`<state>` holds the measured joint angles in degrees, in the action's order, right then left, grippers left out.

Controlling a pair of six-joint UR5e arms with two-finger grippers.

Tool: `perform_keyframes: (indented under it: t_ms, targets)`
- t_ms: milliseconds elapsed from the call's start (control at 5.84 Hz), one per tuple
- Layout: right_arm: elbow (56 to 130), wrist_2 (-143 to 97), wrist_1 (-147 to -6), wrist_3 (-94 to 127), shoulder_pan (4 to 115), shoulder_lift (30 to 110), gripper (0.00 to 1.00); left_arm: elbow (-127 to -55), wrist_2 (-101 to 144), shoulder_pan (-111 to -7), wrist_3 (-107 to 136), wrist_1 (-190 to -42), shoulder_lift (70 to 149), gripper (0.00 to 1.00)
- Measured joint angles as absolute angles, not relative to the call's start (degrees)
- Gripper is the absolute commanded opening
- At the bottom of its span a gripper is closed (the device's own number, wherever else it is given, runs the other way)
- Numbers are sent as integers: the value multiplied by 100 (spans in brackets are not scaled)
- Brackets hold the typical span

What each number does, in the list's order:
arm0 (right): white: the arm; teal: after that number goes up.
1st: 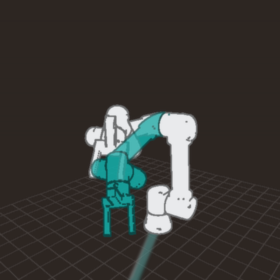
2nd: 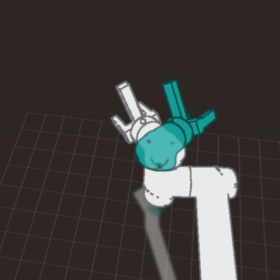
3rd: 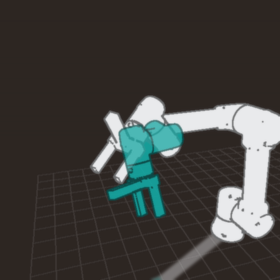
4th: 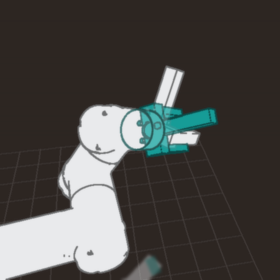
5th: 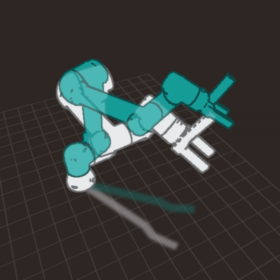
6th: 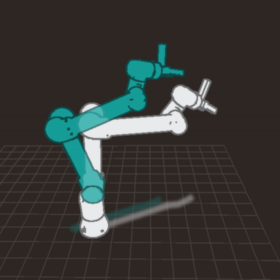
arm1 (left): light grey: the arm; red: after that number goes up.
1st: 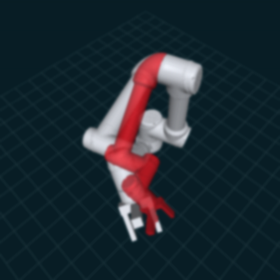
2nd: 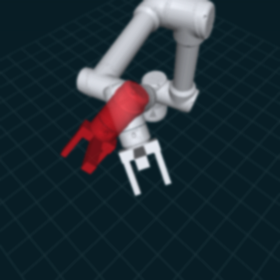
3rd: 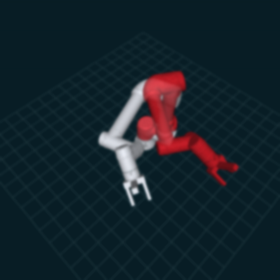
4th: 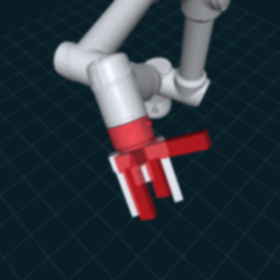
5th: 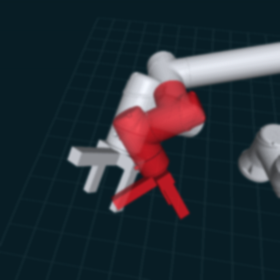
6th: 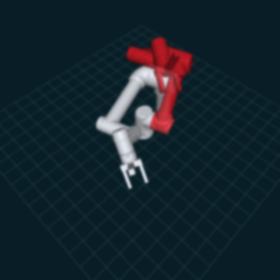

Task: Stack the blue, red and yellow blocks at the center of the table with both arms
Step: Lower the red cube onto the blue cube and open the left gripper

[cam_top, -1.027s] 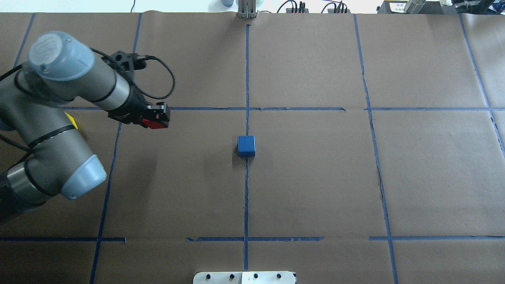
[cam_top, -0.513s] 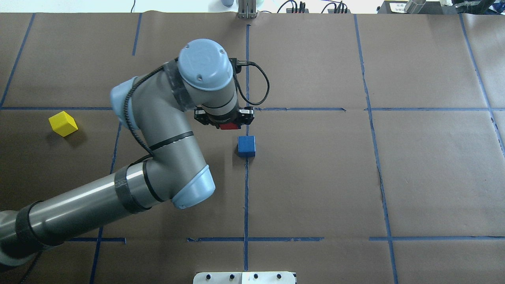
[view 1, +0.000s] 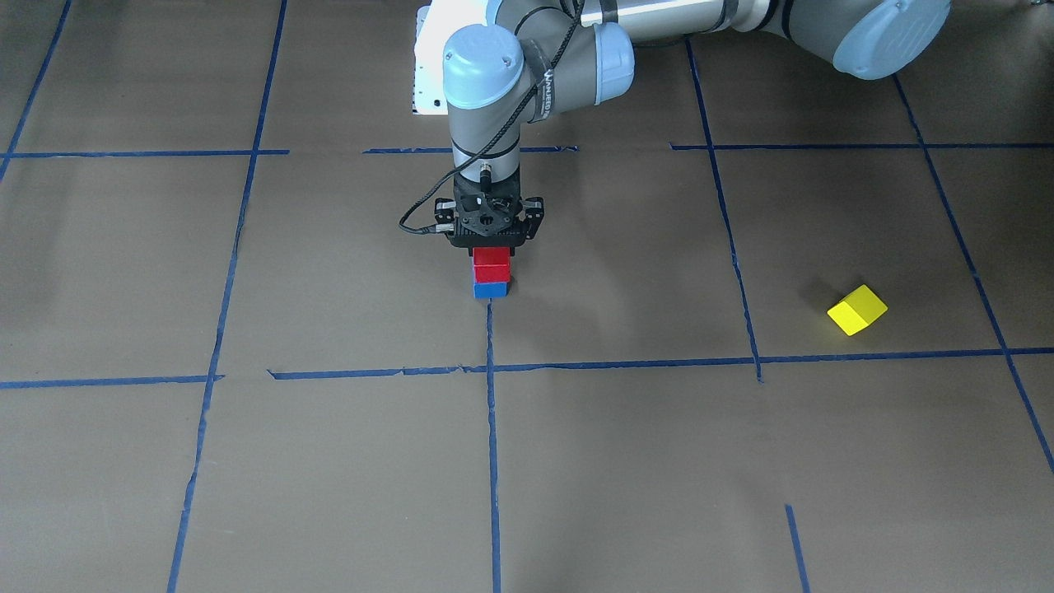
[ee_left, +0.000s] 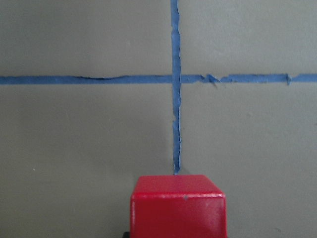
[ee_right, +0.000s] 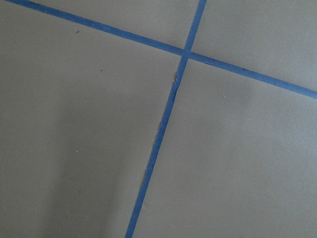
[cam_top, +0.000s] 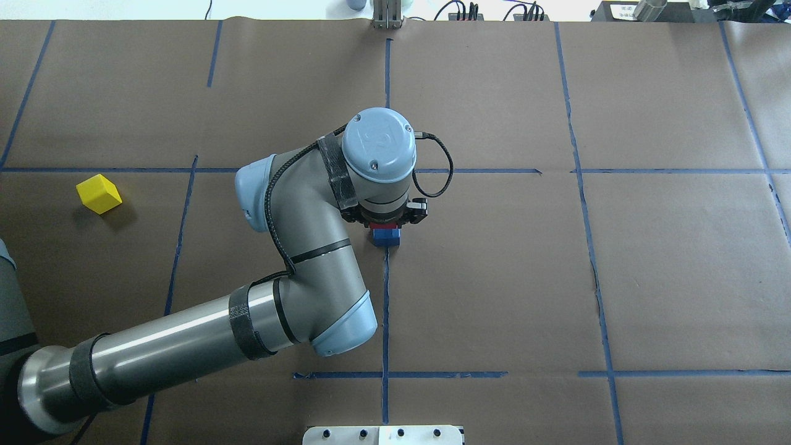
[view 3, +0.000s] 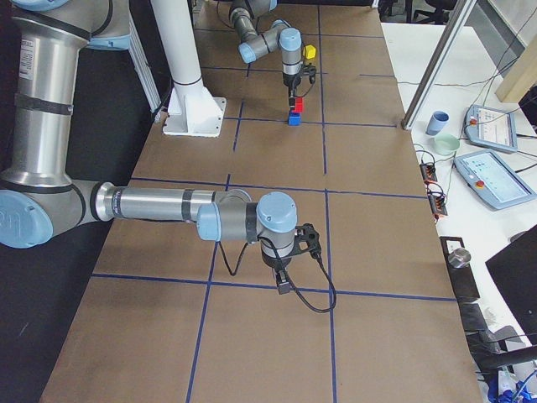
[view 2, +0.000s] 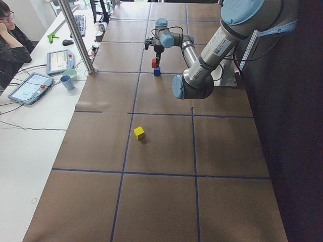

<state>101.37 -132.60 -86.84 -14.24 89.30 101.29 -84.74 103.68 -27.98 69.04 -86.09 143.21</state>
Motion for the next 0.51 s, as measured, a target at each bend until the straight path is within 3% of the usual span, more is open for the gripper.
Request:
perform_keyframes:
  t_ms: [513]
  targets:
    - [10134, -13260, -8684, -1424, 8930, 10133, 99, -8432, 10387, -2677, 6915, -8628, 14309, 9]
